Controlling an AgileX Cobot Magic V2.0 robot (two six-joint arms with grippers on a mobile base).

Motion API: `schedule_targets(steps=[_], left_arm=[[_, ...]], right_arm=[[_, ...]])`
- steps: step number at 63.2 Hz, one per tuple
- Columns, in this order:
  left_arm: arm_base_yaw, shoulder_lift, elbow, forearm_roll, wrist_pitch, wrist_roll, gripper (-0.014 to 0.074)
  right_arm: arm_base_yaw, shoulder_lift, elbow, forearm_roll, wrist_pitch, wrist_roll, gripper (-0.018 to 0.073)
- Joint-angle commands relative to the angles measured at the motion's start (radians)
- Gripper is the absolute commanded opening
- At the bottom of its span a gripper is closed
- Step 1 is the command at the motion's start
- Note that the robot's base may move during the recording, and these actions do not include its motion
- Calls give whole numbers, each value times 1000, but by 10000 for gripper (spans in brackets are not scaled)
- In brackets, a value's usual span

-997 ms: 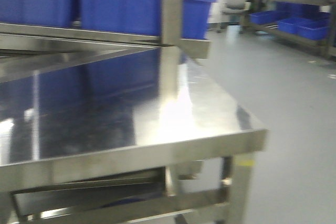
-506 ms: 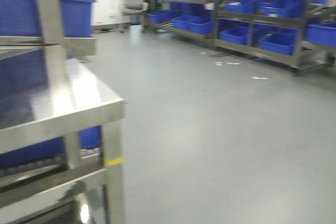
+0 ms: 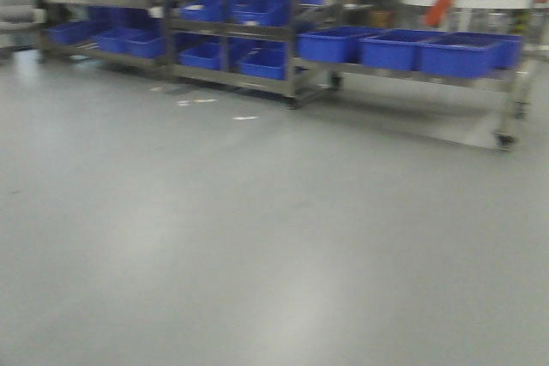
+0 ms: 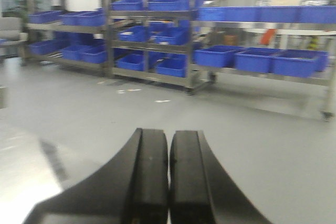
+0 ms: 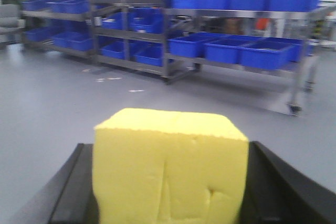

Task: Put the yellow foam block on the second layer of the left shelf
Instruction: 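Drive the base away from the table carrying the cube in the right gripper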

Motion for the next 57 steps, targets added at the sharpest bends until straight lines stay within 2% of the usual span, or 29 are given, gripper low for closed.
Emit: schedule_targets(steps=[1, 57], left_arm=[[-1, -17, 27, -6, -80, -3, 124], [-1, -17, 27, -6, -80, -3, 124]], right_arm=[[-6, 4, -30, -10, -87, -13, 478], [-6, 3, -30, -10, -86, -13, 478]])
